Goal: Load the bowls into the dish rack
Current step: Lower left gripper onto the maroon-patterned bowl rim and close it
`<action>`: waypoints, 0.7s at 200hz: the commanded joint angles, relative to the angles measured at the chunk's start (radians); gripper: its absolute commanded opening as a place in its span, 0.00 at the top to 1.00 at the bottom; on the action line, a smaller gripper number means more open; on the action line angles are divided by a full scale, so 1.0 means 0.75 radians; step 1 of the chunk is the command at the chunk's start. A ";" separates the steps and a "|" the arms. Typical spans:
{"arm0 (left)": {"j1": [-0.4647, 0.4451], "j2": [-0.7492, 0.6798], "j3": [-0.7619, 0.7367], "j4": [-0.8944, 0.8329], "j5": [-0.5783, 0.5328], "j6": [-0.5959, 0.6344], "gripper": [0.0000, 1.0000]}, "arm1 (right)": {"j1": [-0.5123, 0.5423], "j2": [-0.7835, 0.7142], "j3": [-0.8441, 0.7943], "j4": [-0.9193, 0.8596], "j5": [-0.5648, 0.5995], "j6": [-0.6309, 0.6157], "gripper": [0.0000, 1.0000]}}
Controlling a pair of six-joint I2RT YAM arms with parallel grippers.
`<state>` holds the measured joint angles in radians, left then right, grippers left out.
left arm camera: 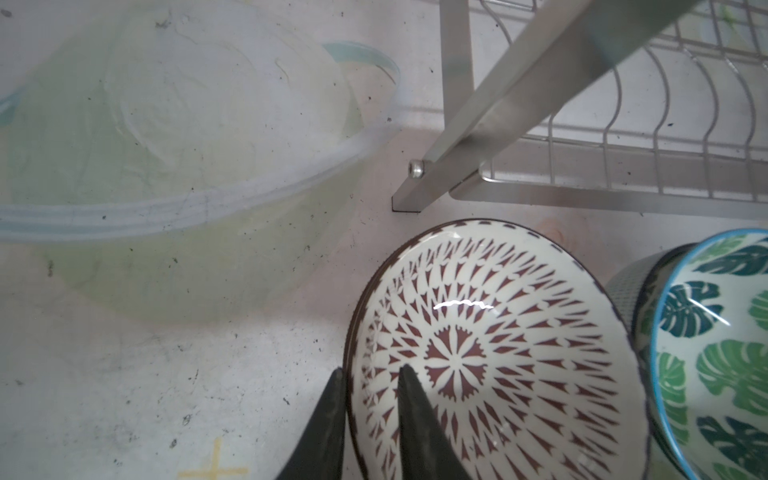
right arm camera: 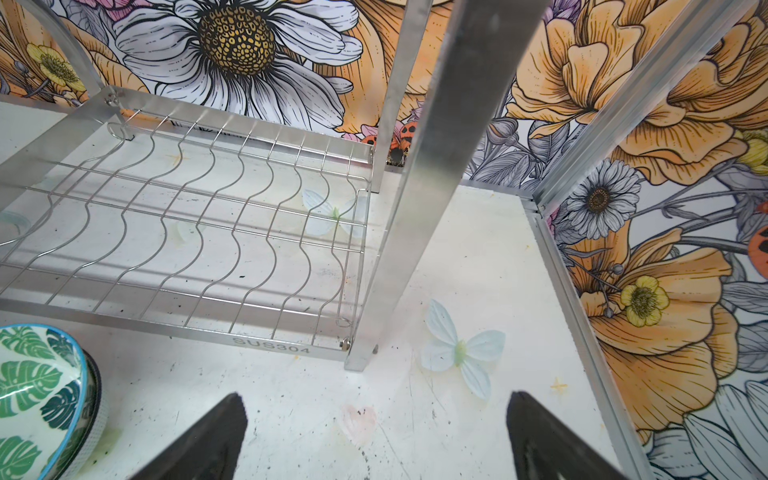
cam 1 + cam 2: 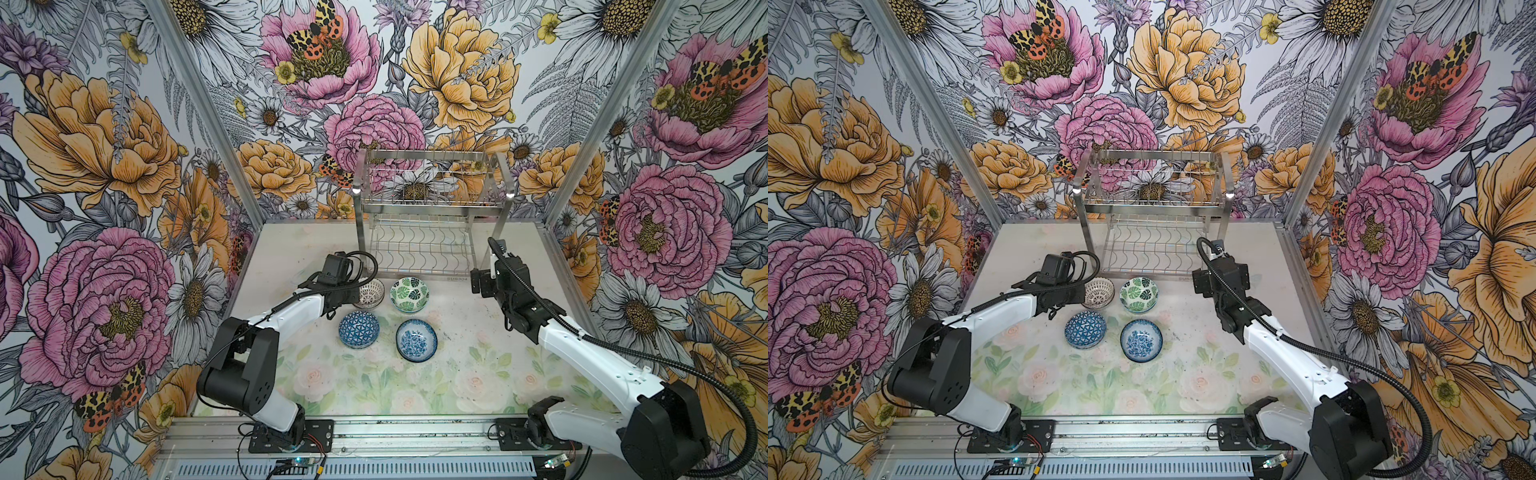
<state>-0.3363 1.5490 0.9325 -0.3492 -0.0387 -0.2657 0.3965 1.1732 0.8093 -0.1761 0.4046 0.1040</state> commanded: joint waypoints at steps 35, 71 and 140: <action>-0.022 0.025 0.059 -0.043 -0.058 0.010 0.89 | 0.010 -0.008 0.018 0.007 0.047 -0.024 0.00; -0.021 0.029 0.058 -0.056 -0.081 0.017 1.00 | 0.011 -0.015 0.009 0.006 0.056 -0.026 0.00; -0.025 -0.014 0.068 -0.072 -0.142 0.026 1.00 | 0.010 -0.021 -0.002 0.008 0.060 -0.026 0.00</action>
<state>-0.3450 1.5616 0.9634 -0.3679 -0.0887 -0.2626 0.3965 1.1728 0.8089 -0.1761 0.4267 0.0887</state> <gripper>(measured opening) 0.053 0.997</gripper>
